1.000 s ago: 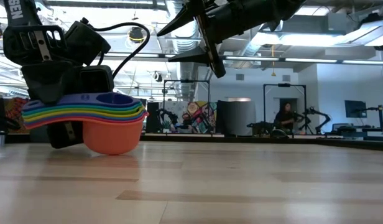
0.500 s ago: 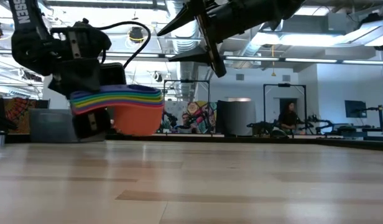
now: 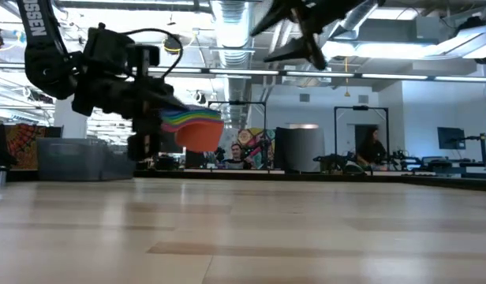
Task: Nest measuring cups in basket
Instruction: Put the stacked measuring cups into the black bin
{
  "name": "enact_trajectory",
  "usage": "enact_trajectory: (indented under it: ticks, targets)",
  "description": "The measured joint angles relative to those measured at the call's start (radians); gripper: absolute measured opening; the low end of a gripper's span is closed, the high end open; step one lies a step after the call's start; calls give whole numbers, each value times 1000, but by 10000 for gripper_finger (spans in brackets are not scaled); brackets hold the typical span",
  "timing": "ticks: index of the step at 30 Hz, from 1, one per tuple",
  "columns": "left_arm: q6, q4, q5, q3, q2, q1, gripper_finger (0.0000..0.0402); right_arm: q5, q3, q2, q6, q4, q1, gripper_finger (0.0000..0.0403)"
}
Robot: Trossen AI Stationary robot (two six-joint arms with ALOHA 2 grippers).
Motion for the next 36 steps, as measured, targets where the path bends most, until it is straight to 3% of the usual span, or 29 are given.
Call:
enact_trajectory:
  ticks: [4, 10, 18, 28, 36]
  targets:
    - [-57, 88, -146, 0, 0, 5, 82, -1, 0, -67, -50, -119, -52, 265]
    - [-110, 192, -444, 0, 0, 2, 82, -14, 0, -130, -135, -263, -124, 265]
    - [-99, 283, -751, 0, -1, -39, 82, -88, 0, -176, -297, -415, -254, 265]
    - [-68, 347, -1000, 0, -1, -84, 82, -239, 0, -181, -412, -420, -517, 265]
    - [1, 416, -1309, 1, -1, -135, 82, -349, 0, -180, -475, -419, -727, 265]
